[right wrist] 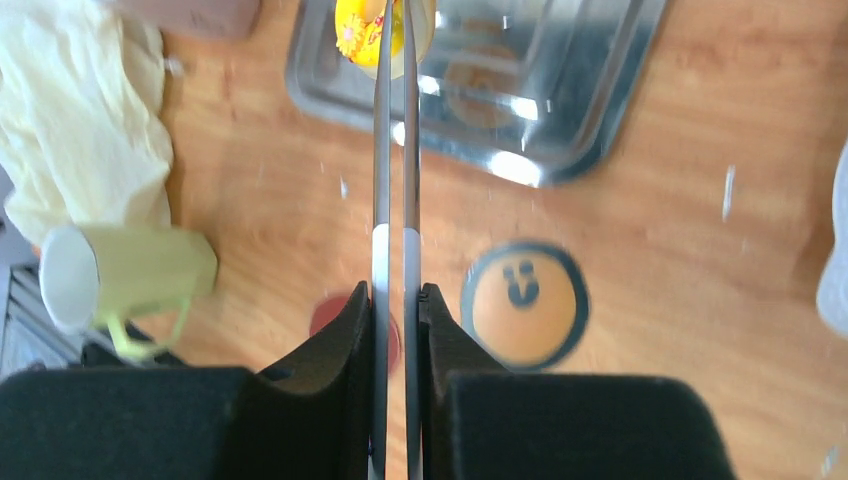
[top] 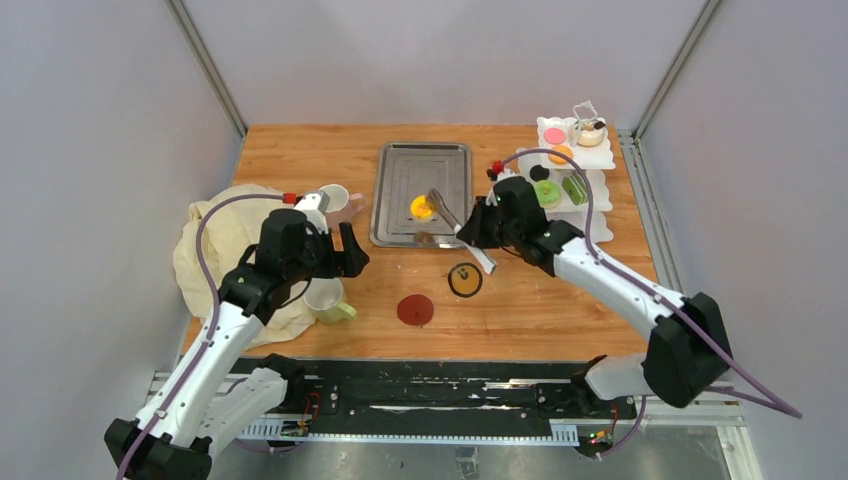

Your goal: Serve the afternoon tea

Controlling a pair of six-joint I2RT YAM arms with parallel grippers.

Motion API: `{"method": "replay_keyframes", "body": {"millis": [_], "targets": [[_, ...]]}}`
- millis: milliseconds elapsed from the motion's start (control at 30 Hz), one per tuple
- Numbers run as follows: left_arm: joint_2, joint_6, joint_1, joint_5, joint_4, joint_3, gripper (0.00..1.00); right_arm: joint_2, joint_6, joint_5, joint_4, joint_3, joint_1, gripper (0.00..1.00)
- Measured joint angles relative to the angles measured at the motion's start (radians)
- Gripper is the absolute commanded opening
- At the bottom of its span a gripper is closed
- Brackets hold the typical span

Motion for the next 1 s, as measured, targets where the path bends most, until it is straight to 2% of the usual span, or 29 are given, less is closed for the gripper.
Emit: {"method": "replay_keyframes", "body": {"millis": [267, 433, 567, 733, 1000], "targets": [[0.015, -0.009, 0.000, 0.025, 0.029, -0.002, 0.88, -0.344, 0.024, -0.010, -0.195, -0.190, 0.039, 0.01], [0.022, -0.031, 0.000, 0.048, 0.075, -0.035, 0.88, -0.599, 0.065, 0.103, -0.329, -0.241, 0.045, 0.00], [0.038, -0.045, 0.000, 0.067, 0.087, -0.044, 0.88, -0.731, 0.090, 0.196, -0.455, -0.287, 0.039, 0.00], [0.042, -0.044, 0.000, 0.073, 0.101, -0.044, 0.88, -0.790, 0.121, 0.246, -0.567, -0.319, -0.003, 0.01], [0.087, -0.036, 0.000, 0.074, 0.103, -0.037, 0.88, -0.817, 0.158, 0.209, -0.582, -0.385, -0.253, 0.01]]}}
